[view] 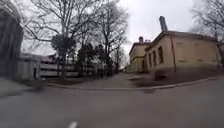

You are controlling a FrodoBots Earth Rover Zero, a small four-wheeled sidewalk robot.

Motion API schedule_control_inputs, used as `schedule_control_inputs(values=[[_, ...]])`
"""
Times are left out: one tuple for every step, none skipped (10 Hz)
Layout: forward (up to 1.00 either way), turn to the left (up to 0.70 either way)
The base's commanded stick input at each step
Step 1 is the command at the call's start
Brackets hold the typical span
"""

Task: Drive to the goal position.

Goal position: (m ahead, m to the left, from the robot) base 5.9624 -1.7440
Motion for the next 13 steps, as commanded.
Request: schedule_control_inputs(values=[[1.00,0.01],[1.00,0.01],[1.00,0.01],[1.00,0.01],[1.00,0.01],[1.00,0.01],[1.00,0.01],[1.00,0.01],[1.00,0.01],[1.00,0.01],[1.00,-0.01],[1.00,-0.27],[1.00,-0.39]])
